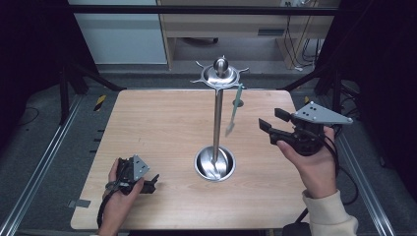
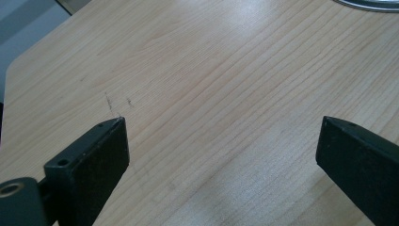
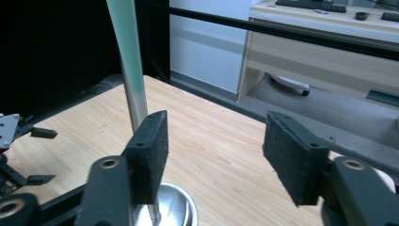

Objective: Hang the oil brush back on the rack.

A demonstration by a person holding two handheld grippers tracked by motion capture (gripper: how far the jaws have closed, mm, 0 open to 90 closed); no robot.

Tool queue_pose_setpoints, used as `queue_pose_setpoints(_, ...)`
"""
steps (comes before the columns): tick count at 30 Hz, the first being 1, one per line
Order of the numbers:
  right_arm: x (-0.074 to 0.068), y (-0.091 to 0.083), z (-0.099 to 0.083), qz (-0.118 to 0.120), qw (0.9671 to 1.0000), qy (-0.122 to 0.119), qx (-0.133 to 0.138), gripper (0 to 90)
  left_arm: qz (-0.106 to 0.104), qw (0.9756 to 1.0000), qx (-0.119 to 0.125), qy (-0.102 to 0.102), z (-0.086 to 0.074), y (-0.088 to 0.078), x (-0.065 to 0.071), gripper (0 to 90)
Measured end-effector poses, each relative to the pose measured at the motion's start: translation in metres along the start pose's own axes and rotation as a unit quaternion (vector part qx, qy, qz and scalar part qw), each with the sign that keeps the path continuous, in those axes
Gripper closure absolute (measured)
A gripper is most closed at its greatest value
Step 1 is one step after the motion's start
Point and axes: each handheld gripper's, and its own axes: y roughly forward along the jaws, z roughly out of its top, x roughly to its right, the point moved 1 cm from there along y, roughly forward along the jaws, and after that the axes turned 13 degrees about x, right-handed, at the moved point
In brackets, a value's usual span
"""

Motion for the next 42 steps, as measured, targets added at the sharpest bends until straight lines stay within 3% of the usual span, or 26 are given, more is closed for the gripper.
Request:
queue_pose_setpoints(7,0.005,-0.009,-0.003,-0.03,0.9994,-0.017,0.0,24.8,0.0,1.0,0.001,0.0,0.0,0.0,0.0,2.7)
queue_pose_setpoints(10,0.008,-0.014,-0.007,-0.05,0.9978,-0.043,-0.005,15.4,0.001,1.0,0.001,0.0,0.0,0.0,0.0,2.7)
queue_pose_setpoints(16,0.011,-0.024,-0.02,-0.056,0.9958,-0.069,-0.025,8.5,0.0,1.0,0.0,0.0,0.0,0.0,0.001,2.7)
queue_pose_setpoints(29,0.015,-0.041,-0.06,-0.065,0.9943,-0.057,-0.062,10.3,-0.001,1.0,-0.001,0.002,0.0,0.0,0.001,2.7)
queue_pose_setpoints(42,0.018,-0.023,-0.107,-0.06,0.9919,-0.031,-0.107,11.7,0.0,1.0,-0.002,0.004,0.0,0.0,0.002,2.7)
